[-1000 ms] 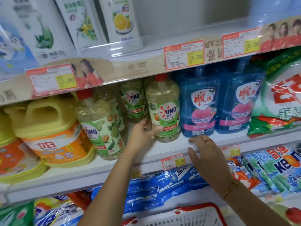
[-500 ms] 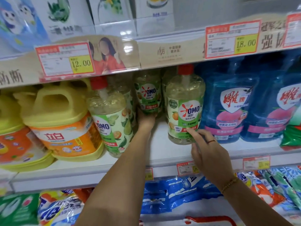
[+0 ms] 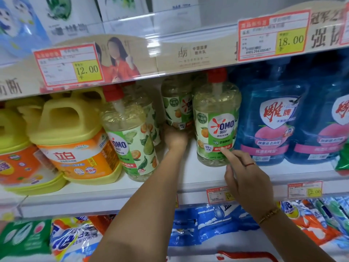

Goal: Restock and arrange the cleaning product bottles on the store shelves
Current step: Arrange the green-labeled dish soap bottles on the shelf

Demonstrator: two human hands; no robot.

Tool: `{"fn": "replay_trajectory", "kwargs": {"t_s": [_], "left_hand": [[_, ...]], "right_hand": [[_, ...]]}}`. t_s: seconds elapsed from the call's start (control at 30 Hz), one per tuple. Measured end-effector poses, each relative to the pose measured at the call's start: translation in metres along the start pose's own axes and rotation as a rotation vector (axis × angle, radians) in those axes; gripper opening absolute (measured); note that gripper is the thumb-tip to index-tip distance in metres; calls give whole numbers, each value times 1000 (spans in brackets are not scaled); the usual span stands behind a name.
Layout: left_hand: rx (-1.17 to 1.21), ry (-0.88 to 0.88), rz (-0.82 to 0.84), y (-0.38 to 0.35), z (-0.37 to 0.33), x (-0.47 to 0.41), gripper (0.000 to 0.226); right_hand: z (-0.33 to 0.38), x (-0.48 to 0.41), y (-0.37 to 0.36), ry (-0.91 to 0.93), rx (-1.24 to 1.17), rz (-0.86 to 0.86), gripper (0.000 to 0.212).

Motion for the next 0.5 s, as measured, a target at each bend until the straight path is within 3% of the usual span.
{"fn": "replay_trajectory", "kwargs": {"t_s": [0.2, 0.33, 0.5], "left_hand": [[70, -105, -108, 15, -9, 25, 72], [55, -79, -136, 27, -2, 44, 68], [125, -165, -9, 25, -32, 35, 78]], "right_hand": [[-2, 0, 3, -24, 0, -36, 40], [-3, -1, 6, -58, -37, -32, 42], [-6, 0, 6, -107, -68, 15, 46]]}}
Point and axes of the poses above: each hand's wrist, its own x-axis away from the middle knuckle, its own y-axis out of the back of the hand, z = x × y, the point moved 9 cm from there along -x, towards the middle knuckle, and after that the axes turned 6 degrees about x, right-handed, at the moved point
